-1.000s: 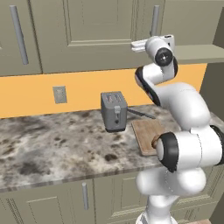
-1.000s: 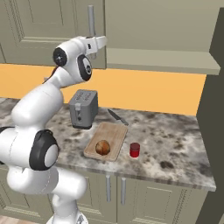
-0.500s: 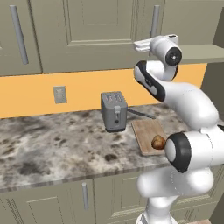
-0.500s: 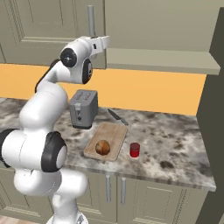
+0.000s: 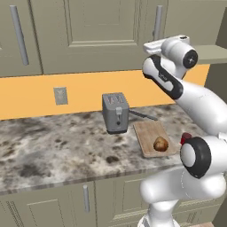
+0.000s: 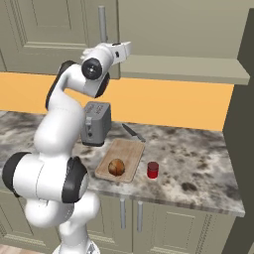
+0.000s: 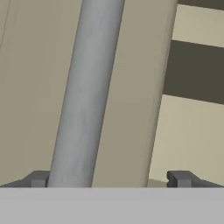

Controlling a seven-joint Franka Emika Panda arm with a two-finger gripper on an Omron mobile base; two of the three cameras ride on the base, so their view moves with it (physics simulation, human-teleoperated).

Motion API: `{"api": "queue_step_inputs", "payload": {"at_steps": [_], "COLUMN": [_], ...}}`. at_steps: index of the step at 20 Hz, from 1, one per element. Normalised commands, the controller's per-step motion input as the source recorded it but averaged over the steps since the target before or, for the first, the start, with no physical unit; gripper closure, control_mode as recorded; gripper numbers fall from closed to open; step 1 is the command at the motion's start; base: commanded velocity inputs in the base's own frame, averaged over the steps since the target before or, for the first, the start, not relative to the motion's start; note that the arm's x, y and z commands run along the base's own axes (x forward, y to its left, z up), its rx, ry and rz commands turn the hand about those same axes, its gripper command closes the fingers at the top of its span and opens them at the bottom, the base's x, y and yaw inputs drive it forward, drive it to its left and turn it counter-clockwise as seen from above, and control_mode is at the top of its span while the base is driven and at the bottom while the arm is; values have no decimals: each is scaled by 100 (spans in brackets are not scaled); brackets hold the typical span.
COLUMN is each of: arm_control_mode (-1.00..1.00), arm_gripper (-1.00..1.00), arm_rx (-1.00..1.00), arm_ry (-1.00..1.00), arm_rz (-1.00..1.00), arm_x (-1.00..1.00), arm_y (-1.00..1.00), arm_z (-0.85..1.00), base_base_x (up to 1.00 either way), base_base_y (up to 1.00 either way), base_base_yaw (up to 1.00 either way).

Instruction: Pick the bread, place it on the cutting board, pick the jam, place it on the counter, and close the cabinet.

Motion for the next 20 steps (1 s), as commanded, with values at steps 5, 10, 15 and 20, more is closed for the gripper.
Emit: {"api": "queue_step_inputs", "payload": {"at_steps": [5,10,15,20], "arm_control_mode": [-100,-100,-100,-100], "arm_gripper": [-100,-100,-100,-100], "arm_rx": [-1,-2,-1,0], "arm_ry": [0,0,0,0], "arm_rz": [3,3,5,0], "arm_x": [-30,-13,-1,-30], "arm_y": [9,18,13,0], "arm_z": [8,4,4,31], "base_base_x": [0,0,0,0], "base_base_y": [0,0,0,0], "base_base_yaw": [0,0,0,0]}}
